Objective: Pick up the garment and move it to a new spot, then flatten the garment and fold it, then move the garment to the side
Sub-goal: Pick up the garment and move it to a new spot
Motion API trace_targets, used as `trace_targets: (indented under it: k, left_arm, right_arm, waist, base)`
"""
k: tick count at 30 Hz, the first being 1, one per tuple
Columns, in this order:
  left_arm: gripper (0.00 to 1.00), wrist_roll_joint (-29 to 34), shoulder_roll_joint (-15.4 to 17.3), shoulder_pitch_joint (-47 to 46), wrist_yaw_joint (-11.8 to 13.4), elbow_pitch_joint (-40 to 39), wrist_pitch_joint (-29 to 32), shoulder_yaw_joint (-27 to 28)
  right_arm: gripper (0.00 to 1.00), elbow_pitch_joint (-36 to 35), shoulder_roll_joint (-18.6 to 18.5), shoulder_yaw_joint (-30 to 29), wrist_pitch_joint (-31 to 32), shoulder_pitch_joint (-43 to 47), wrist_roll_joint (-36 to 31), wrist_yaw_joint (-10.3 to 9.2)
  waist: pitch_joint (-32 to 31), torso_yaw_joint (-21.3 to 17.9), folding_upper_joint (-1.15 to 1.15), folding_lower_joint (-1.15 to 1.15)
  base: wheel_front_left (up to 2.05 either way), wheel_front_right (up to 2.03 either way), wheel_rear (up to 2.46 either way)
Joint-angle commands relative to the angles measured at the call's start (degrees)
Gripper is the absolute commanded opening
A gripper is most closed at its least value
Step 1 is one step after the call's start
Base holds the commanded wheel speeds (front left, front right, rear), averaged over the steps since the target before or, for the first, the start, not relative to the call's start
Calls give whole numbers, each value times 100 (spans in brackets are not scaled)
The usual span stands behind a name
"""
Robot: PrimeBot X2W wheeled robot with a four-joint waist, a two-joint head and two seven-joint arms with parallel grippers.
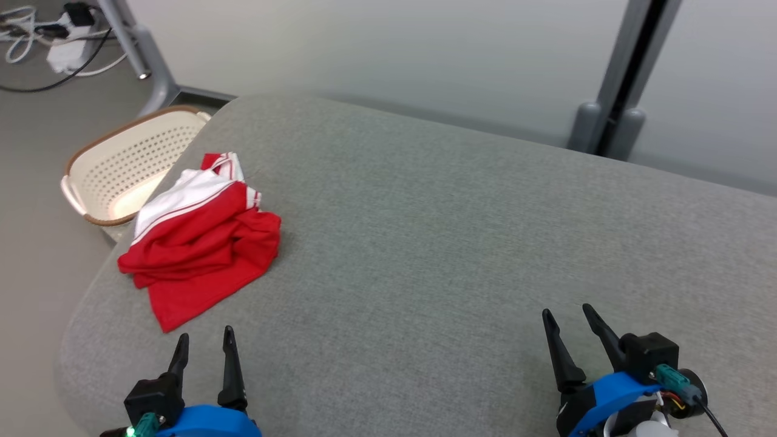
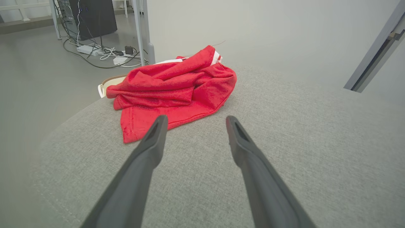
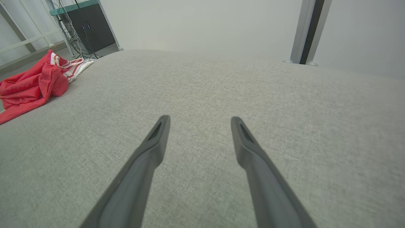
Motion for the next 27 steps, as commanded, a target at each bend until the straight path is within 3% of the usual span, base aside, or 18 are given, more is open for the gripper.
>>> trace_targets:
  k: [1, 11, 19, 27]
  left_arm:
    - [100, -42, -3, -93, 42, -10, -1, 78]
    - [100, -67, -2, -209, -12, -147, -1, 510]
    - [100, -19, 42, -1055, -298, -40, 0, 1262]
    - [100, -199, 602, -2568, -627, 1066, 0, 1544]
  right_arm:
    - [100, 20, -21, 46, -28, -107, -21, -1]
    - [100, 172, -22, 193, -27, -287, -73, 0]
    - [100, -30, -21, 198, -26, -542, -251, 0]
    - [100, -419, -36, 309, -13, -763, -445, -2]
  waist:
    - [273, 391, 0, 0]
    - [478, 726, 0, 0]
    - [988, 449, 0, 0]
    - [1648, 11, 0, 0]
  base:
    - [0, 0, 0]
    - [0, 0, 0]
    - [0, 0, 0]
    - [0, 0, 0]
